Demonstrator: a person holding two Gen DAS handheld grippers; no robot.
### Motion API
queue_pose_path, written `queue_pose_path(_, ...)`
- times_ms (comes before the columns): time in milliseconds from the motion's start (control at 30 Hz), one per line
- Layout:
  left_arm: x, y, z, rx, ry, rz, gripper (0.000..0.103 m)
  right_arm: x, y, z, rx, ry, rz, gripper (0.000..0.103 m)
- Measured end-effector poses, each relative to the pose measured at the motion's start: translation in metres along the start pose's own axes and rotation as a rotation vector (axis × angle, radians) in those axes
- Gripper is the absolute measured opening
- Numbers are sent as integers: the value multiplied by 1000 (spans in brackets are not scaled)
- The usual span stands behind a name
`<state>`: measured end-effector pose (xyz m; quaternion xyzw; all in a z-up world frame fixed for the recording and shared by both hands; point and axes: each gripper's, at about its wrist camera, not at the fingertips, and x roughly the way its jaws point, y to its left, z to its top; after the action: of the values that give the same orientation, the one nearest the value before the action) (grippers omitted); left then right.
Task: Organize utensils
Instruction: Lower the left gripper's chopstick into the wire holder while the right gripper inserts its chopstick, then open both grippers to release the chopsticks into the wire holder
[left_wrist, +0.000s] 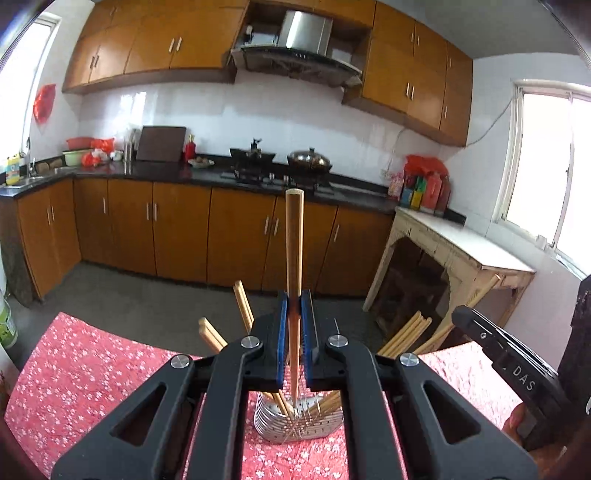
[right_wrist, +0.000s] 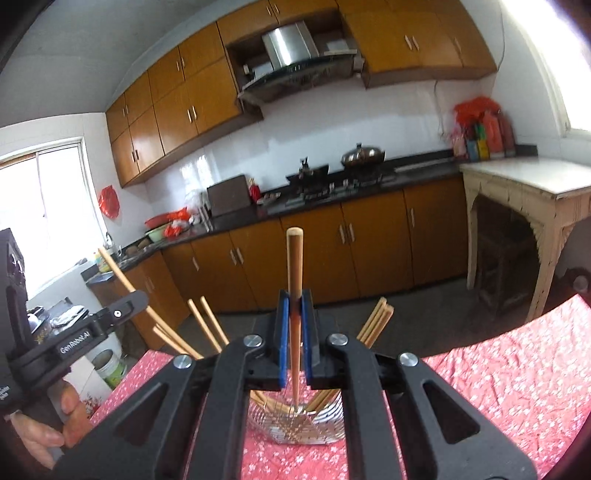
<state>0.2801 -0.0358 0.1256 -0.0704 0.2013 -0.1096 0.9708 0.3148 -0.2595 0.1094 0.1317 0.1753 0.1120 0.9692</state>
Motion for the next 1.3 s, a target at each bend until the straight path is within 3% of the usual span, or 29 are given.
queue_pose_path(700, 44, 9, -27, 41, 160, 19, 7, 53, -21, -29, 81, 164, 12, 10)
queue_pose_path(733, 46, 10, -28, 41, 159, 39, 7, 53, -21, -29, 76, 153, -12, 15)
queue_pose_path(800, 44, 15, -26, 26, 148, 46, 9, 46, -24, -27, 64, 125, -45, 35)
queue_pose_path(833, 43, 18, -23, 18, 141, 47, 14, 41, -25, -26, 59, 102, -63, 44)
queue_pose_path(867, 39, 20, -22, 11, 130, 55, 28, 35, -25, -25, 49, 76, -83, 45)
queue_pose_path(933, 31, 24, -18, -4, 101, 67, 45, 25, -24, -22, 32, 42, -116, 48)
queue_pose_path(1100, 11, 27, -11, -25, 59, 76, 47, -5, -16, -20, -8, -38, -159, 57)
queue_pose_path(1300, -13, 26, -17, 6, 21, 94, 49, -25, 5, -30, -87, -63, -180, 67)
